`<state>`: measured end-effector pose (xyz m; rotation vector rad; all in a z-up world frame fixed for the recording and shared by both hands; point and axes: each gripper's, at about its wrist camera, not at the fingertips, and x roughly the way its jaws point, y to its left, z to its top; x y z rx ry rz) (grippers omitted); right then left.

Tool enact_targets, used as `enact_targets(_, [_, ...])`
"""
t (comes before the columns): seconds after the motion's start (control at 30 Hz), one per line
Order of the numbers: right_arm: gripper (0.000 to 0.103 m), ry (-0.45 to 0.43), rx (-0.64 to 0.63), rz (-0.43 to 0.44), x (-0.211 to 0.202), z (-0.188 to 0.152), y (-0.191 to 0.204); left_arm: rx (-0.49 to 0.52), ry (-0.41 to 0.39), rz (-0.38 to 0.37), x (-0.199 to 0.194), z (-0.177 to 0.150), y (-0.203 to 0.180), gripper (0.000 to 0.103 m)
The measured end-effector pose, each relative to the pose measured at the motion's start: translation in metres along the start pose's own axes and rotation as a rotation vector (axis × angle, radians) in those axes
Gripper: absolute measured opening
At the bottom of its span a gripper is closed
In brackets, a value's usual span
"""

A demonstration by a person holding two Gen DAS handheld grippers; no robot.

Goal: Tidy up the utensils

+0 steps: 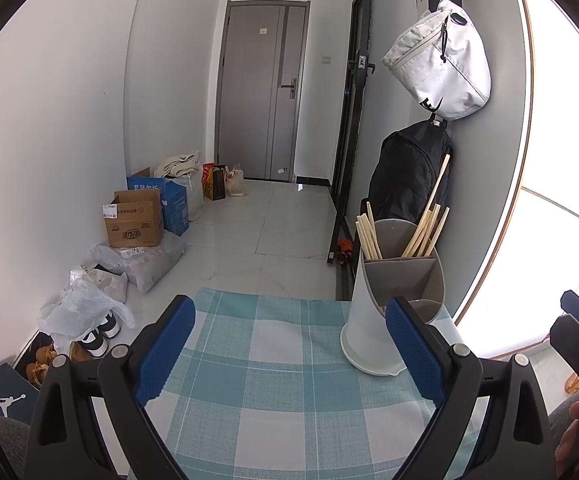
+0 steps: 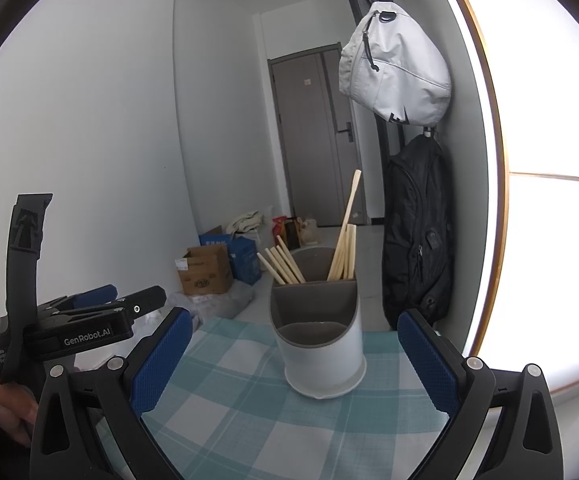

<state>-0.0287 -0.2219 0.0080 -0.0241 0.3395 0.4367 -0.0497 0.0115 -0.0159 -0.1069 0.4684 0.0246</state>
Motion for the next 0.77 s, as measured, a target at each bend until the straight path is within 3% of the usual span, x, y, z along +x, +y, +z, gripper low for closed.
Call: enact_targets(0.77, [0.103, 0.019, -0.005, 0.012, 0.0048, -0.0039, 0.0004, 0.014, 0.020, -0.011, 0.0038, -0.0024, 0.0002, 0.094])
